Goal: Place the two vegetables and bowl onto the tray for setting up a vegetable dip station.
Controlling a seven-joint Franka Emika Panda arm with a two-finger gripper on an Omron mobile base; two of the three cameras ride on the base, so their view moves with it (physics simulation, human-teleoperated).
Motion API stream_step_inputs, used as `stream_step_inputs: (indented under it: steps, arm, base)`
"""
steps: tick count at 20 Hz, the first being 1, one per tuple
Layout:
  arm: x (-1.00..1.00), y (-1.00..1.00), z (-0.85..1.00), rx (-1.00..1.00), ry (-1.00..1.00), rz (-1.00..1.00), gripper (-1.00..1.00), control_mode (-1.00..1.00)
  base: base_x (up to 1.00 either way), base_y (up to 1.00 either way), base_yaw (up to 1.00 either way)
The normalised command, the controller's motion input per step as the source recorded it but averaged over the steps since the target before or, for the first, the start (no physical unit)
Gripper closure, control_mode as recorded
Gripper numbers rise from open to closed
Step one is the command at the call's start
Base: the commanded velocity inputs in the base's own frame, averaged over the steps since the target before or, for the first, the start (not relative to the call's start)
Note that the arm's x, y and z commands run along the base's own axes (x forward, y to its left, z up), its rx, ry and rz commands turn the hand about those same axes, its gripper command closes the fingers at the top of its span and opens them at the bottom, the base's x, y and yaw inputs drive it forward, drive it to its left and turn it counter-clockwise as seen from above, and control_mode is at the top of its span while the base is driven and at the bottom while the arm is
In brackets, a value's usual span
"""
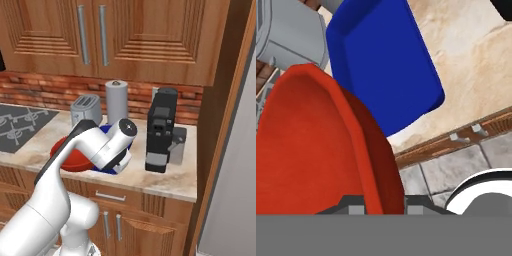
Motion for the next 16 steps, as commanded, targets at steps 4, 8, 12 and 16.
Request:
stream_step_inputs:
  steps: [4, 8, 12, 16]
  arm:
    - [0.00, 0.00, 0.00, 0.00, 0.00, 0.00, 1.00, 1.00]
    - [0.00, 0.00, 0.00, 0.00, 0.00, 0.00, 1.00, 1.00]
    - [0.00, 0.00, 0.00, 0.00, 0.00, 0.00, 1.00, 1.00]
    - [0.00, 0.00, 0.00, 0.00, 0.00, 0.00, 1.00, 1.00]
  base:
    - [0.36, -0.15, 0.01]
    - [0.29, -0.16, 0.03]
    - [0.26, -0.21, 0.02]
    - [0.24, -0.20, 0.02]
